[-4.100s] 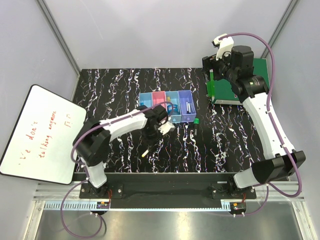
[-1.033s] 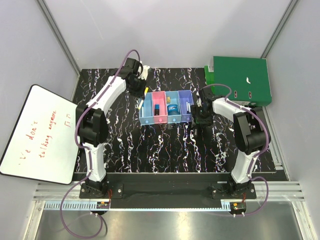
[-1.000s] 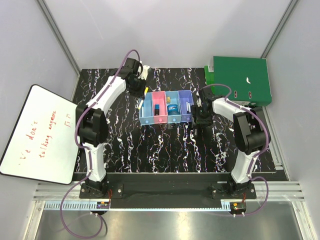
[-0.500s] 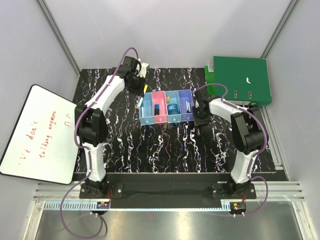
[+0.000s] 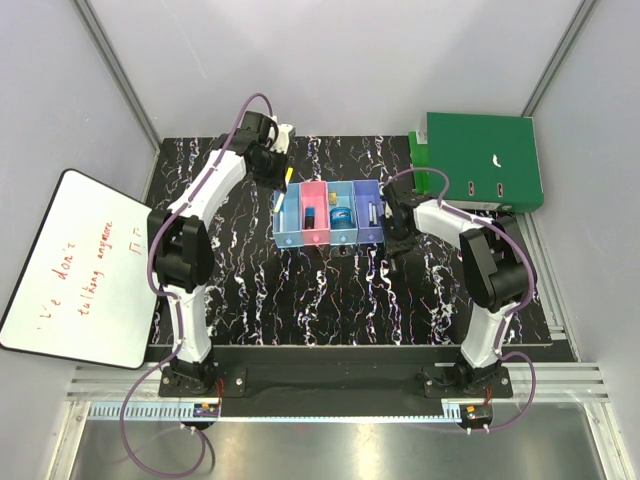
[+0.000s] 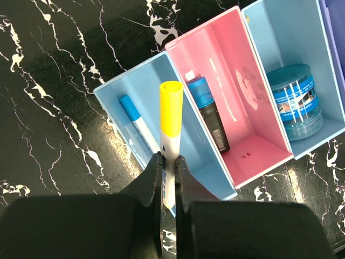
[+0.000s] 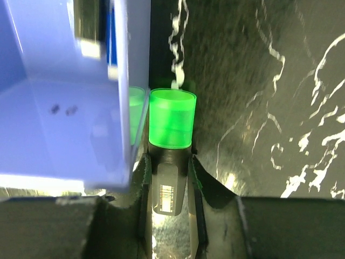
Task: Sort the stationery into containers
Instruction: Pick up the pen from the center of the board.
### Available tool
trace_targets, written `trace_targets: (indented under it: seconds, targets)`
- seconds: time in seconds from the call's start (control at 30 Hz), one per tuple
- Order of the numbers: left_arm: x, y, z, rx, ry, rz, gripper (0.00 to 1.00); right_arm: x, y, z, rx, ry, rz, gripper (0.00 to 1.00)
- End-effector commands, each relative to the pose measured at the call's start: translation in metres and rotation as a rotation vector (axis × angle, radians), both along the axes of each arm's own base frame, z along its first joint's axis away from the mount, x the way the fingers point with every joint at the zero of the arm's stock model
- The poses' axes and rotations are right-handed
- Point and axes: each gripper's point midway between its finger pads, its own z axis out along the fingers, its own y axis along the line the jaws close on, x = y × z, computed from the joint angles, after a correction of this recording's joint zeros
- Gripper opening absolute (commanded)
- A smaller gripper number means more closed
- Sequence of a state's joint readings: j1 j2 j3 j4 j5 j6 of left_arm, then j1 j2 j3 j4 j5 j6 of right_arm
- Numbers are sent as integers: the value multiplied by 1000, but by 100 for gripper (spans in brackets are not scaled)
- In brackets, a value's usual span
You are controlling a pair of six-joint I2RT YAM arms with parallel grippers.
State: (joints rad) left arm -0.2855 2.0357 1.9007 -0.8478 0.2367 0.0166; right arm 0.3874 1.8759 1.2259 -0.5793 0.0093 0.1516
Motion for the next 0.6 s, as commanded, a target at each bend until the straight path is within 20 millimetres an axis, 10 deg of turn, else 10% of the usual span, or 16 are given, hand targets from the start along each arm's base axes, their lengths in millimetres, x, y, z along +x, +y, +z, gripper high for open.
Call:
trace_targets:
  seconds: [0.0, 0.2, 0.57]
  targets:
    - [0, -4, 36, -66, -78, 5, 0, -8, 9, 34, 41, -68, 36, 0]
    - [-12, -6, 38, -87, -48, 12, 0, -4, 1, 68, 32, -164, 32, 0]
    - [-44, -5, -27, -75, 170, 35, 0, 60, -2, 159, 65, -455, 25, 0]
